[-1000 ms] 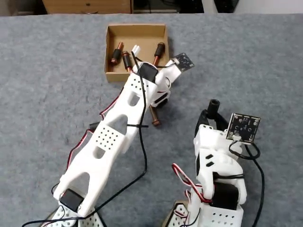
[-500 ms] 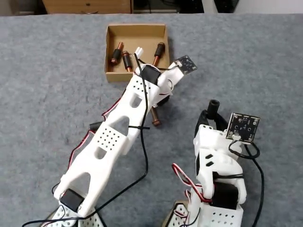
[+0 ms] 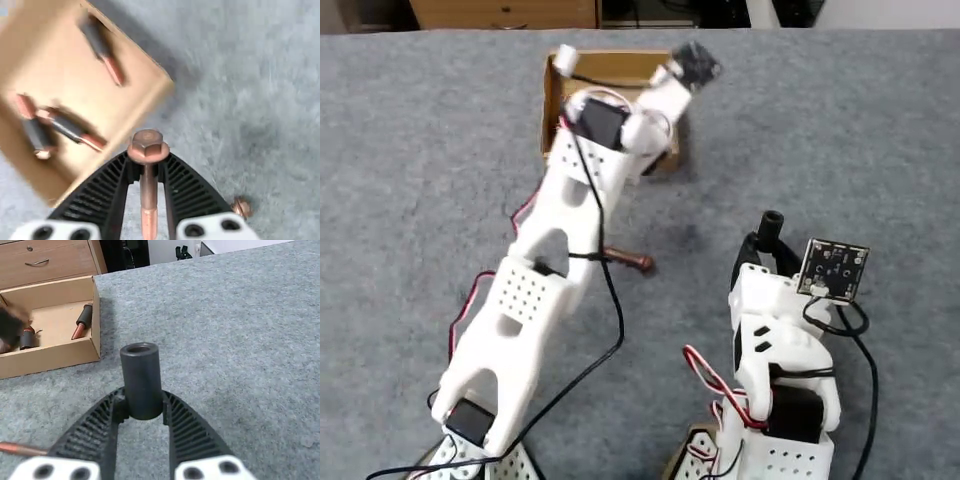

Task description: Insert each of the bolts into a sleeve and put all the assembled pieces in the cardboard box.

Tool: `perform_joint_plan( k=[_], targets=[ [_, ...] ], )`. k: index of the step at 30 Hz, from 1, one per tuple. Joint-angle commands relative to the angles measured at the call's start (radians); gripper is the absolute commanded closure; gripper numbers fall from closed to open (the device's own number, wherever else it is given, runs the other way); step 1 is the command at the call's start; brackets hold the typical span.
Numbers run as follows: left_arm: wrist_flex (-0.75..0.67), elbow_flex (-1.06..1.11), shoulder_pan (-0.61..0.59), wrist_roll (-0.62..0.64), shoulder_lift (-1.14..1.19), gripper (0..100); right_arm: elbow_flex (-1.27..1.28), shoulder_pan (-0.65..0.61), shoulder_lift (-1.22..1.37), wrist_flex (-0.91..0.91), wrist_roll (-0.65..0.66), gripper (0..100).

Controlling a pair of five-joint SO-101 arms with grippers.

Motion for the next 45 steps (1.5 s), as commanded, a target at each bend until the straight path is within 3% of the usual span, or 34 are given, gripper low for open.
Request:
perform_joint_plan(
  k=[1,9,14,21,25,28,38,45],
  targets=[
    [0.008,-0.052,-0.034,0.064,-0.165,98,-0.015,-0.056,-0.065,-0.014,-0.012,99.7],
    [0.011,-0.049,-0.123,0.336,-0.486,98,-0.085,-0.403,-0.064,-0.21,-0.011,99.7],
    [0.011,-0.003,-0.12,0.358,-0.814,98,-0.074,-0.541,-0.056,-0.347,-0.011,99.7],
    [0.011,0.362,0.031,0.358,-1.198,98,0.019,-0.717,-0.059,-0.459,-0.009,99.7],
    [0.008,0.637,0.12,0.356,-1.4,98,0.099,-0.739,-0.061,-0.531,-0.003,99.7],
    [-0.009,0.85,0.118,0.358,-1.526,98,0.154,-0.739,-0.064,-0.546,-0.006,99.7],
    [-0.476,1.531,0.173,0.387,-1.808,98,0.22,-0.751,-0.064,-0.539,-0.012,99.7],
    [-0.801,1.807,0.181,0.382,-1.854,98,0.226,-0.75,-0.064,-0.537,-0.04,99.7]
  ],
)
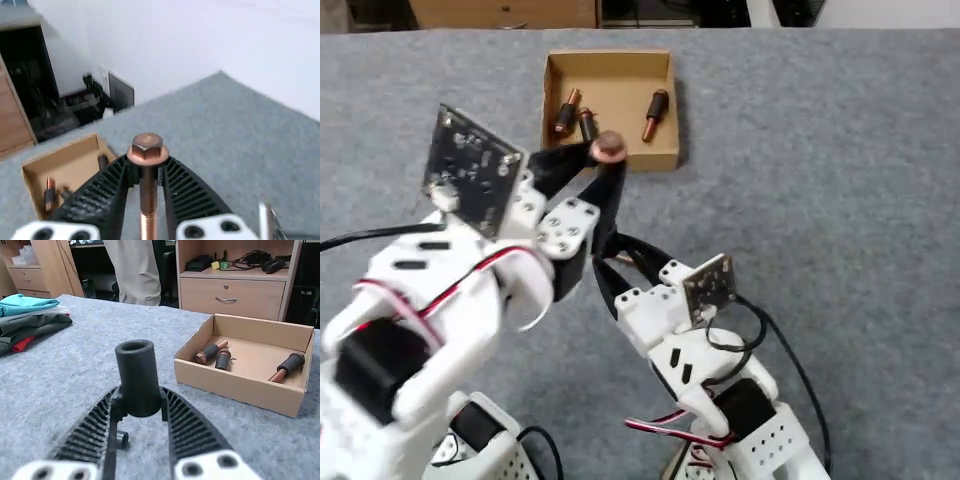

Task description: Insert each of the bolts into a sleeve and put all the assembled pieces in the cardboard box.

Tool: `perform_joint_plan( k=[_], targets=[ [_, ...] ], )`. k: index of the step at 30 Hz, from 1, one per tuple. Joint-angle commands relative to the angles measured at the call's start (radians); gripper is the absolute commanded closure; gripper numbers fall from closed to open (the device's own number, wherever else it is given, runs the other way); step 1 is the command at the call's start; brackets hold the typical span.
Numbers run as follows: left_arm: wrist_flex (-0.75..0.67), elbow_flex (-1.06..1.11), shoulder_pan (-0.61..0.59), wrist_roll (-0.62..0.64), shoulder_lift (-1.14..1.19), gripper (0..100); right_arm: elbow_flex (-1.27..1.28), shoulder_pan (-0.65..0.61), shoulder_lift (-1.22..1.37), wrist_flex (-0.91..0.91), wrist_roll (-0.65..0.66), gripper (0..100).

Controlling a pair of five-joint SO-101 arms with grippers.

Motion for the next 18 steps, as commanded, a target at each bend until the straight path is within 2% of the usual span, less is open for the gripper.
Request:
perform_joint_plan(
  k=[1,9,12,18],
  targets=[
    [-0.115,0.114,0.015,0.006,-0.028,98,-0.004,-0.01,-0.064,-0.023,-0.044,99.7],
    [-0.118,0.227,0.008,0.015,-0.031,98,-0.005,-0.01,-0.064,-0.023,-0.075,99.7],
    [-0.161,0.264,0.005,0.015,-0.048,98,-0.002,-0.01,-0.061,-0.023,-0.075,99.7],
    [-0.288,0.451,-0.104,0.008,-0.321,98,-0.002,-0.008,-0.056,-0.021,-0.112,99.7]
  ],
)
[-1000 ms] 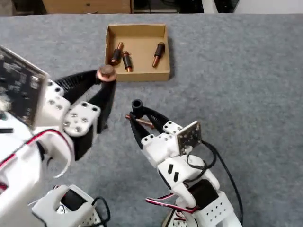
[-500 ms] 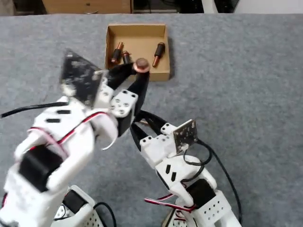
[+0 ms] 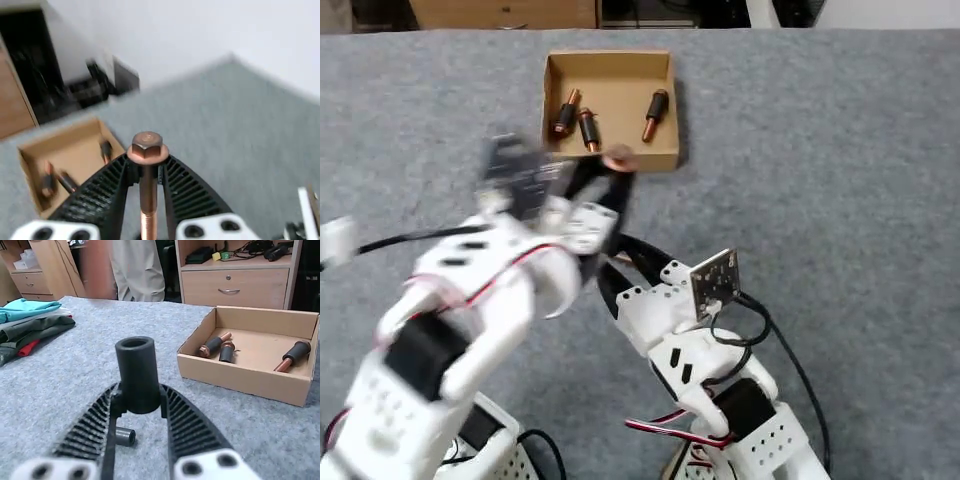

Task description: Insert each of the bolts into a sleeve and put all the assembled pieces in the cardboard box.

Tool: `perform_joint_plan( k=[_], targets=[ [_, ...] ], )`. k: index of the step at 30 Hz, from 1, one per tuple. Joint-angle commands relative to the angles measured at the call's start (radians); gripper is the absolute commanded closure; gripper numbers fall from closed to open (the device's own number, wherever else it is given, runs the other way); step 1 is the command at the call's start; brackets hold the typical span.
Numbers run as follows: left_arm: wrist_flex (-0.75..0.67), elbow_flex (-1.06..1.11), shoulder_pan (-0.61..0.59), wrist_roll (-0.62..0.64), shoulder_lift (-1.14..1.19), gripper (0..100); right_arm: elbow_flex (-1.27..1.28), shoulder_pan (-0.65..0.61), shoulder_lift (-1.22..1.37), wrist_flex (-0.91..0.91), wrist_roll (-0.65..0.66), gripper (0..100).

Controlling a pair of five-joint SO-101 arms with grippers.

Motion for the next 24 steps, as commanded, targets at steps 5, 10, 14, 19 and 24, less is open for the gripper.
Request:
perform_joint_plan(
  k=[5,10,14,19,24],
  targets=[
    [-0.184,0.23,-0.087,0.0,-0.243,98,-0.002,-0.008,-0.056,-0.021,-0.035,99.6],
    [-0.198,0.241,-0.032,0.006,-0.174,98,-0.002,-0.007,-0.065,-0.04,-0.035,99.6],
    [-0.199,0.199,-0.018,0.008,-0.119,98,-0.002,-0.007,-0.064,-0.098,-0.026,99.6],
    [-0.199,0.198,-0.023,0.0,-0.053,98,-0.002,-0.007,-0.064,-0.1,-0.028,99.6],
    [-0.224,0.19,-0.021,0.0,-0.019,98,-0.002,-0.008,-0.064,-0.1,-0.028,99.6]
  ],
)
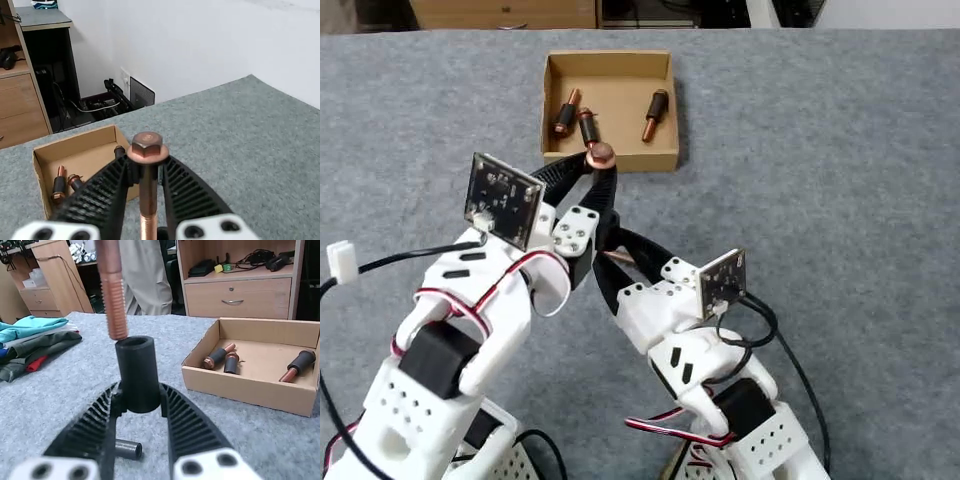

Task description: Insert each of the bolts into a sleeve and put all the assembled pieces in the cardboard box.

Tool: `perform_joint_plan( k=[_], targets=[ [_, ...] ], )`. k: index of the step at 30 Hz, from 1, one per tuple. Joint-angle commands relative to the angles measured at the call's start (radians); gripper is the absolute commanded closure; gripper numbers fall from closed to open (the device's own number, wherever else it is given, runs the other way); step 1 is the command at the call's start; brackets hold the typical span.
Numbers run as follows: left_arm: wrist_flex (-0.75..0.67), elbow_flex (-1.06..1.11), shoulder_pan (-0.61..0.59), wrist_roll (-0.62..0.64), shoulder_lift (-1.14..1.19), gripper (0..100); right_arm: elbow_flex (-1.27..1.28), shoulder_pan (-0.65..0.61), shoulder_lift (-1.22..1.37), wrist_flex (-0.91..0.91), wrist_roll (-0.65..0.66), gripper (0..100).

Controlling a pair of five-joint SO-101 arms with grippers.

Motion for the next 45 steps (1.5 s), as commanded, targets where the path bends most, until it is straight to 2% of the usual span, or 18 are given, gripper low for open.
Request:
perform_joint_plan(
  k=[1,6,25,30,37,42,45],
  targets=[
    [-0.055,-0.051,0.008,0.002,0.015,98,-0.002,-0.008,-0.064,-0.031,-0.005,99.6],
    [-0.11,-0.054,0.009,0.002,0.022,98,-0.002,-0.008,-0.064,-0.031,-0.005,99.6],
    [-0.106,-0.005,0.012,0.011,0.051,98,-0.002,-0.005,-0.054,-0.029,-0.005,99.6],
    [-0.098,0.006,0.074,0.011,0.05,98,-0.002,-0.005,-0.054,-0.029,-0.005,99.6],
    [-0.097,0.005,0.077,0.011,0.044,98,-0.002,-0.005,-0.054,-0.029,-0.005,99.6],
    [-0.009,0.003,0.075,0.011,0.042,98,-0.002,-0.005,-0.054,-0.029,-0.005,99.6],
    [0.055,0.002,0.034,0.011,0.041,98,-0.002,-0.005,-0.054,-0.029,-0.005,99.6]
  ],
)
